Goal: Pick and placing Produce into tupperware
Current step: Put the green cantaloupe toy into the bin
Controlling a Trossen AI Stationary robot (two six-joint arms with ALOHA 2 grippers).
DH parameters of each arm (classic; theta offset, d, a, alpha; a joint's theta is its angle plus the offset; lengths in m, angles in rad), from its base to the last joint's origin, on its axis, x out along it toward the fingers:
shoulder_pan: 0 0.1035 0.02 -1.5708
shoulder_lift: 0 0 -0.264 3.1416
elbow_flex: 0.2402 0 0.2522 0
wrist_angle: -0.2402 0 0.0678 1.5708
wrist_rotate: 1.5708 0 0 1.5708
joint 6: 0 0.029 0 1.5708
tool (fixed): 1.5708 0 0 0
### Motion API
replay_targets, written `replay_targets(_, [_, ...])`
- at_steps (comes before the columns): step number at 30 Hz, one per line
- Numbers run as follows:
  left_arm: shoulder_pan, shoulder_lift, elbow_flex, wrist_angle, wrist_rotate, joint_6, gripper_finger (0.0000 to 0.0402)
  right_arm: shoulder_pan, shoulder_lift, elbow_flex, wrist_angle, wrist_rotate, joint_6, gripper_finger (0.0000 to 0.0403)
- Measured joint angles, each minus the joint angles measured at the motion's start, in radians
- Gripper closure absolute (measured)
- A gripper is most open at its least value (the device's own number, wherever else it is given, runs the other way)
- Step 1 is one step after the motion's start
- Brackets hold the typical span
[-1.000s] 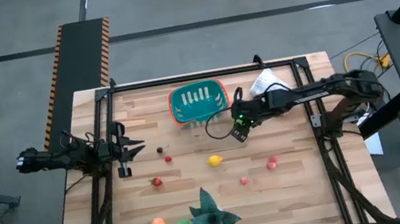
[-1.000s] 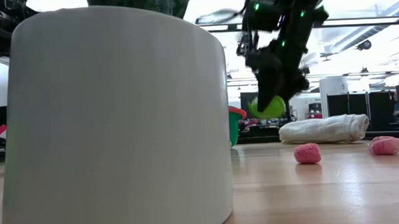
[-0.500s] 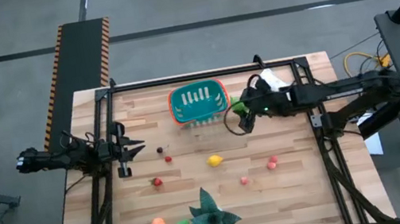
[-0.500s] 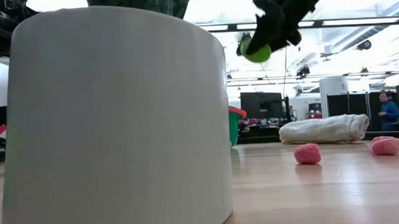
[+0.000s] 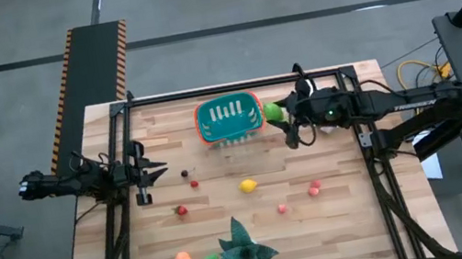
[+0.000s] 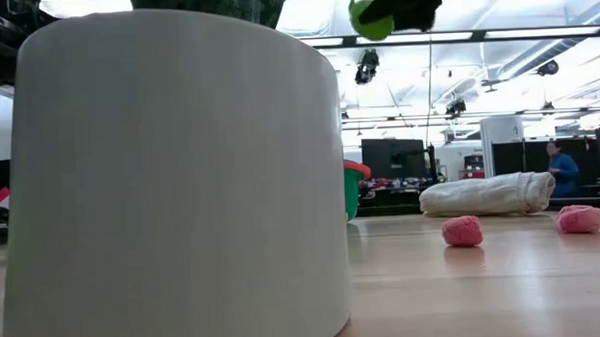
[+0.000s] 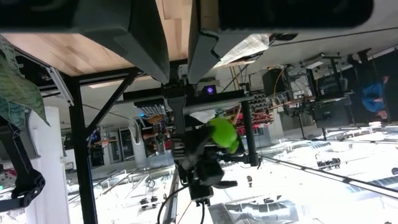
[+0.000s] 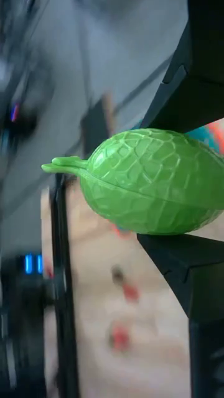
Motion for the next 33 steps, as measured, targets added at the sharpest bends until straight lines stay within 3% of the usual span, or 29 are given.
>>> replay_targets(11, [0.000,0.000,0.000,0.000,-0.003,0.000,0.0356,0.000,-0.012,0.001,0.059,-0.744,-0.030,0.0177])
replay_targets(14, [0.000,0.000,0.000,0.000,-0.003,0.000,0.0356,0.002,-0.013,0.002,0.102,-0.883,-0.043,0.0177])
replay_targets(19, [0.000,0.000,0.000,0.000,-0.003,0.000,0.0356,0.000,-0.013,0.002,0.119,-0.930,-0.096,0.0177])
replay_targets(33, [0.000,0.000,0.000,0.000,-0.003,0.000,0.0356,0.000,-0.013,0.002,0.117,-0.925,-0.125,0.0177])
